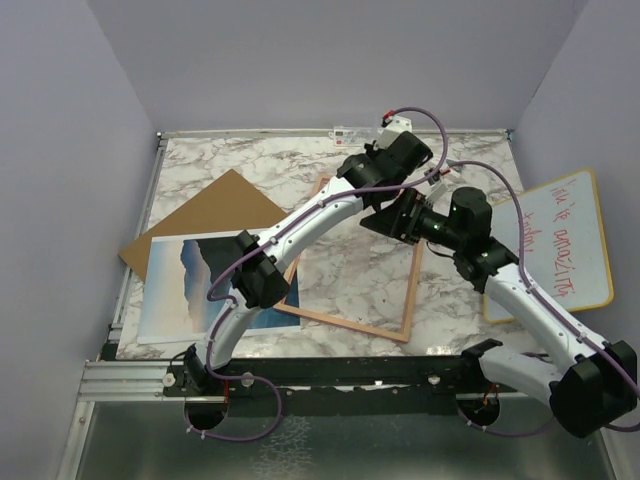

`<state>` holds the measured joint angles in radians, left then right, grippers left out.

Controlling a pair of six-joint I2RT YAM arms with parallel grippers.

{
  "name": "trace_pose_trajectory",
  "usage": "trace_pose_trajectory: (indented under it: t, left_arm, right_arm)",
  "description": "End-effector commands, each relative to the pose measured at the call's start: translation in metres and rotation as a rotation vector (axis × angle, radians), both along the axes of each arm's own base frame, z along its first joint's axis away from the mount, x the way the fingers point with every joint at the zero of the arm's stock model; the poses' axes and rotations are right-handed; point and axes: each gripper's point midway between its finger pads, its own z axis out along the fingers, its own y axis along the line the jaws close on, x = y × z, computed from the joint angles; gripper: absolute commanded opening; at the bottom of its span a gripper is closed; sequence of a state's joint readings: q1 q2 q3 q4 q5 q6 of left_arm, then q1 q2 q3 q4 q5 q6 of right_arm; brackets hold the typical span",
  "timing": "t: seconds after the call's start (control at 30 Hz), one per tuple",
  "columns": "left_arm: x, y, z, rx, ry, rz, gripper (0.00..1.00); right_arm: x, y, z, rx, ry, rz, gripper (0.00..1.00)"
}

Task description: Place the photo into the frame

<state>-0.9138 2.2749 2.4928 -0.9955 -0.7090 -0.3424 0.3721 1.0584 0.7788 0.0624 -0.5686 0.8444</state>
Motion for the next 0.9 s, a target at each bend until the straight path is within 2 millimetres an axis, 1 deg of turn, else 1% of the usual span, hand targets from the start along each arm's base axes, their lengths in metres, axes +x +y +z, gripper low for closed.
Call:
trace_pose_trajectory:
  t: [0.0,0.1,0.17,0.23,0.3,0.37,0.43,0.53,0.63,0.67,0.77,0.87]
  left_arm:
    - [0.000,0.011,-0.012,0.007,0.057,0.022,0.00]
    - [-0.001,0.009,-0.013,-0.008,0.066,0.019,0.00]
    - [-0.002,0.010,-0.013,-0.015,0.072,0.019,0.05]
    - [-0.002,0.010,-0.013,-0.026,0.076,0.019,0.09]
    - [-0.003,0.010,-0.012,-0.041,0.083,0.012,0.15]
    - [-0.004,0.008,-0.013,-0.053,0.094,0.001,0.24]
    - [-0.003,0.009,-0.018,-0.065,0.116,-0.009,0.32]
    - [-0.001,0.011,-0.021,-0.104,0.151,-0.021,0.44]
    - [0.004,0.015,-0.015,-0.143,0.155,-0.025,0.56]
    - [0.006,0.015,-0.011,-0.162,0.155,-0.032,0.59]
    - [0.011,0.014,-0.002,-0.225,0.165,-0.061,0.68]
    - [0.015,0.019,0.002,-0.276,0.187,-0.074,0.74]
  right_arm:
    - [0.013,-0.009,-0.029,-0.120,0.062,-0.134,1.00]
    - [0.015,-0.006,-0.035,-0.158,0.071,-0.142,0.97]
    - [0.017,-0.008,-0.039,-0.184,0.084,-0.161,0.92]
    - [0.020,-0.011,-0.040,-0.199,0.096,-0.181,0.80]
    - [0.022,-0.011,-0.044,-0.211,0.119,-0.190,0.67]
    - [0.024,-0.010,-0.048,-0.212,0.137,-0.187,0.59]
    - [0.024,-0.009,-0.053,-0.203,0.147,-0.187,0.55]
    - [0.025,-0.011,-0.060,-0.196,0.142,-0.208,0.54]
    - [0.025,-0.011,-0.069,-0.205,0.143,-0.204,0.56]
    - [0.024,-0.011,-0.074,-0.210,0.152,-0.200,0.58]
    - [0.022,-0.009,-0.089,-0.195,0.180,-0.177,0.69]
    - [0.023,-0.008,-0.107,-0.165,0.214,-0.162,0.75]
